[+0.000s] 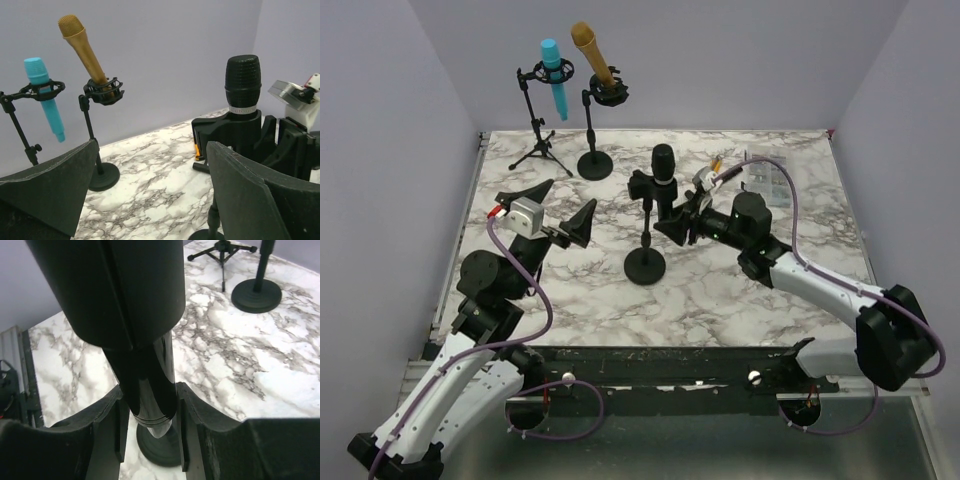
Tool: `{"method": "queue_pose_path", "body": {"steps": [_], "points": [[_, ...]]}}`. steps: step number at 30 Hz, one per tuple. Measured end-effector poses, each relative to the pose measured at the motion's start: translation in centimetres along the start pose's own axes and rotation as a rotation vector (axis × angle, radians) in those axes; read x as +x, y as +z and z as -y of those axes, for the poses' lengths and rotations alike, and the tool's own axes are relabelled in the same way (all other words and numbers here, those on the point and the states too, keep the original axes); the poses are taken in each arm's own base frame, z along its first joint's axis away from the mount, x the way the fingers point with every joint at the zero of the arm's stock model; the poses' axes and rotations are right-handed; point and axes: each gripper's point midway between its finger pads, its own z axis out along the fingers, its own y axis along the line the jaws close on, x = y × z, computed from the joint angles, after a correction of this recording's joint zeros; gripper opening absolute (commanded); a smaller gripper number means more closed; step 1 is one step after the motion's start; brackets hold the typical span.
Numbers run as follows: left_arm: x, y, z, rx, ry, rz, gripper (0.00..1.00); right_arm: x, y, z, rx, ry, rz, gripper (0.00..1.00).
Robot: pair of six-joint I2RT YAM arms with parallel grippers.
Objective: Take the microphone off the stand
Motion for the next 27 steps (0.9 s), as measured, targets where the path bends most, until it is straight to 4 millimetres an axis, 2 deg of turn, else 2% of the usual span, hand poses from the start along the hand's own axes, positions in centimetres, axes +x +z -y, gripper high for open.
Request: {"method": "queue_pose_path", "body": {"steps": [5,10,13,20,24,27], "points": [[0.6,0.3,0.8,0.040,-0.020,-0.017,0.92,0.2,-1.9,-2.7,-0.017,-0.034,-0.011,0.13],[1.8,0.8,2.2,0.108,-0.057,-0.051,0.92,0.8,-3.2,-3.2,-0.008,-0.046,-0.025,0.16],[2.4,1.2,3.3,0.160,-0.087,-0.067,0.92,1.1,-4.1,-3.5,0.000,-0.045,-0.029,0.27],[3.5,1.4,5.3,0.247,-0.143,-0.106,0.93,1.4,-5.6,-3.7,0.028,-0.033,-0.039,0.73],[3.4,1.3,5.8,0.266,-0.153,-0.105,0.93,0.9,-6.2,-3.6,0.058,-0.009,-0.037,0.83],[3.4,1.2,6.0,0.273,-0.156,-0.105,0.93,0.6,-6.4,-3.4,0.088,0.030,-0.057,0.85]]}}
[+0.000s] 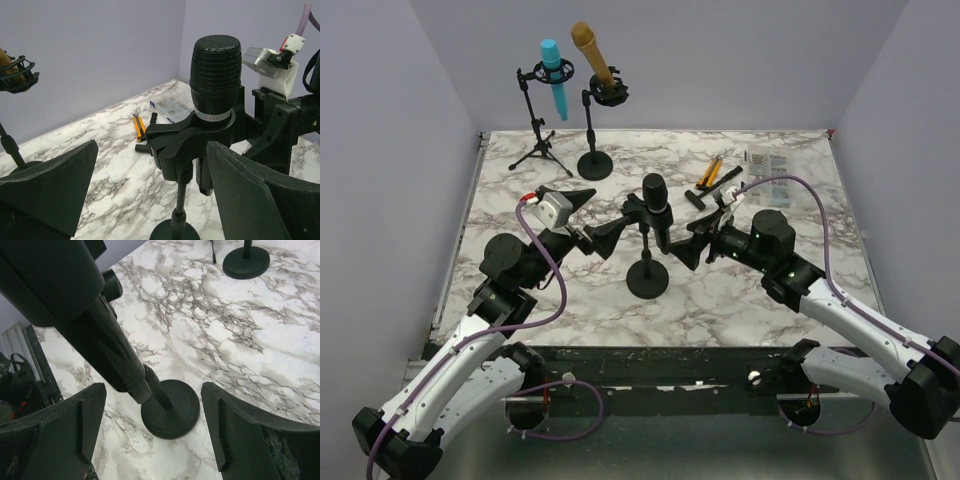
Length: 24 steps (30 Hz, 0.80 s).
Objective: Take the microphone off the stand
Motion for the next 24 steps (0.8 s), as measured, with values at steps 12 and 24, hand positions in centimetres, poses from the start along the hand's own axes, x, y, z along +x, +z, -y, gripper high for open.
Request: {"method": "queue_pose_path", "body": {"steps": [12,24], "points": [[0.1,0.0,0.1,0.004,-0.001,-0.002,0.94,-6.5,-1.9,-0.7,0.083,0.079,0.005,0.85],[0.3,0.1,0.1,0.004,-0.004,-0.009,0.94,-14.6,-2.7,-3.6,0.112,0.166,0.099,1.00]]}}
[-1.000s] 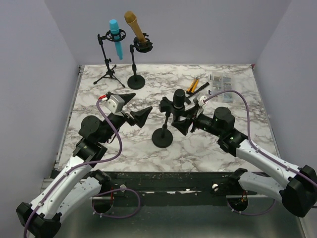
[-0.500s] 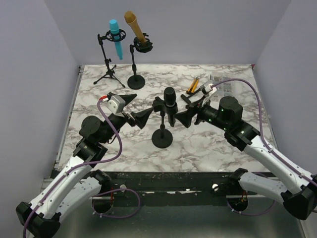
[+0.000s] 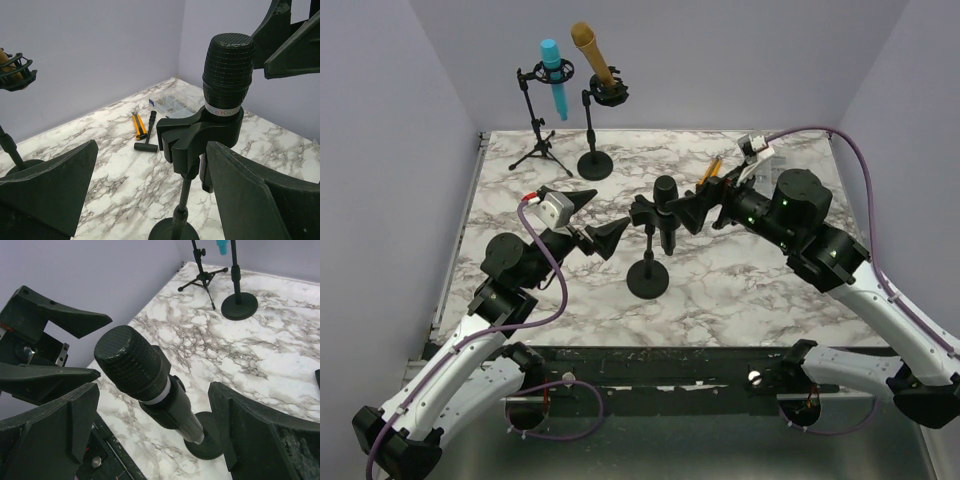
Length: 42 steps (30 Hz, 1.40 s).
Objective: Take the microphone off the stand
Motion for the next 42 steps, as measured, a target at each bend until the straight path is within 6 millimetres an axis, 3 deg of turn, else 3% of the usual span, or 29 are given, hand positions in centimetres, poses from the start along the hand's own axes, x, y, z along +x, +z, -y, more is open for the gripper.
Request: {"method": "queue_pose_path", "body": {"steps": [6,11,16,23,27,34,36,38,42], "points": [[0.0,0.0,0.0,-0.002,0.000,-0.001,0.94,1.2,1.3,-2.7,0.046,-0.008,-0.044,0.98],[0.5,0.2,-0.3,-0.016,-0.003,-0.014,0.94,1.8,2.6,-3.9,0.183,-0.061,-0.046,0.94],[1.0,0.3,-0.6,-0.026,-0.006,-0.031,0.94,2.2,3.5,-3.5,0.368,-0.141,-0.029,0.84],[1.3,0.3,-0.8,-0.038,-0.009,-0.044,0.94,2.6,3.3,-0.8,0.582,-0.228,-0.013,0.79],[1.4,0.4,-0.8,-0.039,-0.011,-0.051,0.95,2.2,3.5,-0.2,0.631,-0.258,-0.002,0.77],[1.7,0.6,-0.9,-0.040,-0.013,-0.063,0.99,2.0,3.8,0.0,0.647,-0.317,-0.004,0.48],[1.9,0.8,-0.9,-0.040,-0.019,-0.075,0.99,1.9,3.9,-0.1,0.641,-0.333,-0.001,0.27],[2.2,1.2,-0.9,-0.034,-0.027,-0.091,0.99,2.0,4.2,-0.1,0.633,-0.343,0.009,0.15],[2.7,1.6,-0.2,0.008,-0.040,-0.115,0.99,2.1,4.2,-0.4,0.575,-0.372,0.018,0.02]]}}
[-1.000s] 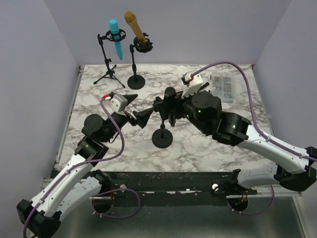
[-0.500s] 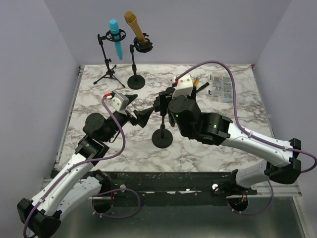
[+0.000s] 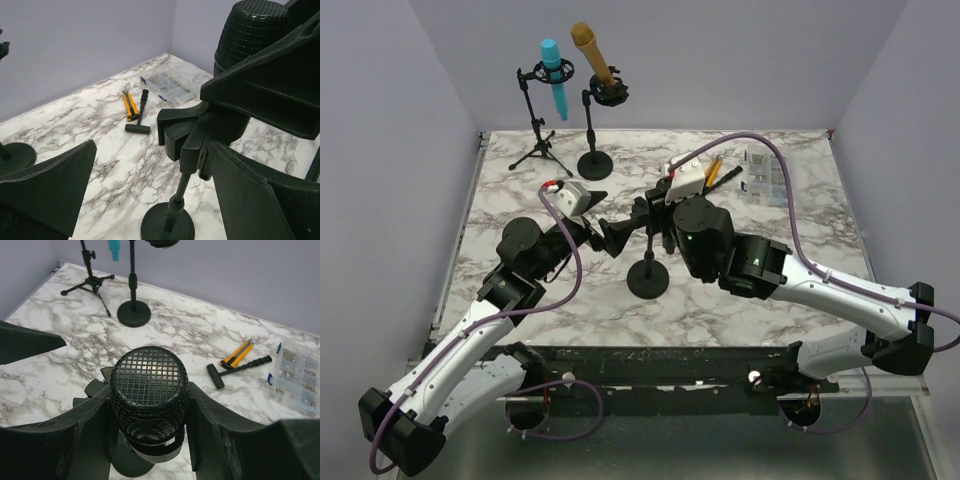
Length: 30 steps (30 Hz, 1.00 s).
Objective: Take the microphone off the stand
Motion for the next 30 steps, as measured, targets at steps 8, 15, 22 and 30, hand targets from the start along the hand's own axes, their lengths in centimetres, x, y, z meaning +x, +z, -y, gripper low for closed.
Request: {"method": "queue_pose_path", "body": {"steps": [8,15,22,30], "points": [[-0.1,-0.1,2.6,0.152,0.009,-0.013,0.99,-0.2,0.7,-0.1,-0.233,-0.054,0.045,0.01],[-0.5,-0.1,3.1,0.215,0.040,-0.016,0.99,-0.2,1.4,-0.7,-0.417,-0.056,0.046,0.01],[-0.5,2.0,2.5,0.327,0.026,-0.080,0.99,-0.3,1.7,-1.5,-0.493,-0.062,0.046,0.01],[1.6,2.6,2.6,0.368,-0.004,-0.144,0.92,-0.5,1.9,-2.0,-0.517,-0.067,0.048,0.01]]}}
